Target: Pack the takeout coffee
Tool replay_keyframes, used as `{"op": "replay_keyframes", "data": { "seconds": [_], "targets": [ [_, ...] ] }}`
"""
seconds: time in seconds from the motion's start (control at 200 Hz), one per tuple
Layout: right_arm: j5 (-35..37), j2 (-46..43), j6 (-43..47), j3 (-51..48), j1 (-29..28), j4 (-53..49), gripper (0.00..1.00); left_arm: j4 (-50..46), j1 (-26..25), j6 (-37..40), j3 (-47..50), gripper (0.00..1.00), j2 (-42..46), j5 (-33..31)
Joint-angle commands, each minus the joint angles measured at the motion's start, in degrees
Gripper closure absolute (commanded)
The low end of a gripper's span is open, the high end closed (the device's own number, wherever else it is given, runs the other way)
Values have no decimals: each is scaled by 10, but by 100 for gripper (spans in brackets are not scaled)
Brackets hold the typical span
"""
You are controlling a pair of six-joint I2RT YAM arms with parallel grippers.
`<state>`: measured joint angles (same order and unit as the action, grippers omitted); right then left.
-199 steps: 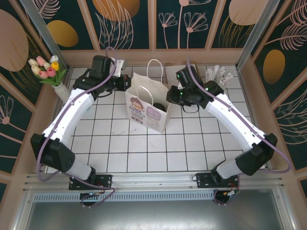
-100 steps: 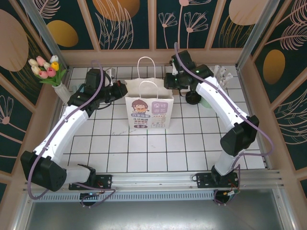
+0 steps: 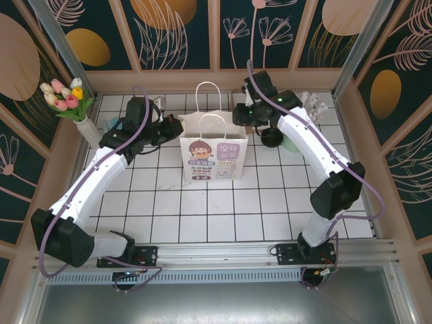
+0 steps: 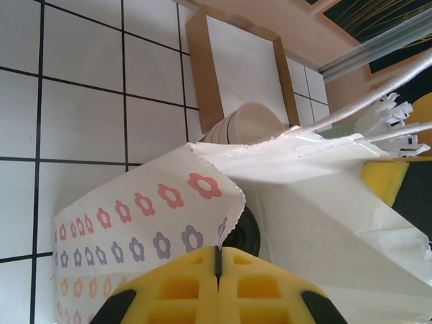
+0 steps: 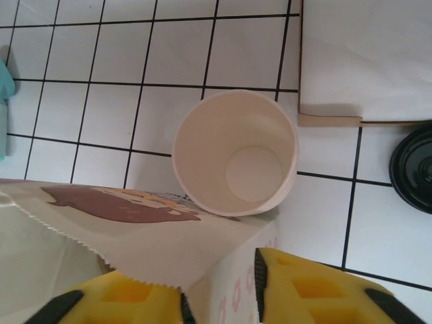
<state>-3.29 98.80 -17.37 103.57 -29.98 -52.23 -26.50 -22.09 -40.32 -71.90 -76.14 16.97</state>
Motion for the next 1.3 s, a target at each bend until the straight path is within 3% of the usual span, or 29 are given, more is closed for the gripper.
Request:
{"op": "replay_keyframes", "data": {
  "seconds": [0.0, 0.125, 0.33, 0.4, 0.55, 0.746, 0.981, 1.126, 1.296],
  "targets": [
    [18, -47, -4, -9, 4, -17, 56, -34, -2, 21, -18, 99, -5, -13],
    [23, -91, -4, -23, 18, 1, 29, -49, -2, 25, -20, 95, -6, -17],
    [39, -177, 18, -76, 74, 45, 7, -46, -2, 30, -17, 83, 1, -3],
    [91, -187, 38, -88, 93, 40, 1, -48, -2, 40, -22, 73, 5, -5],
    [104, -195, 83, -140, 167, 69, 10, -52, -1, 58, -42, 61, 8, 5],
    [3, -182, 96, -171, 264, 76, 32, -36, 1, 82, -43, 37, 39, -15],
    [-99, -197, 125, -204, 343, 143, 45, 68, 1, 82, 24, 2, 113, -87],
    [-101, -174, 122, -189, 343, 159, 53, 111, 1, 65, 56, 1, 139, -136],
    [-134, -122, 120, -153, 339, 143, 57, 126, 1, 59, 68, 2, 140, -136]
  ]
}}
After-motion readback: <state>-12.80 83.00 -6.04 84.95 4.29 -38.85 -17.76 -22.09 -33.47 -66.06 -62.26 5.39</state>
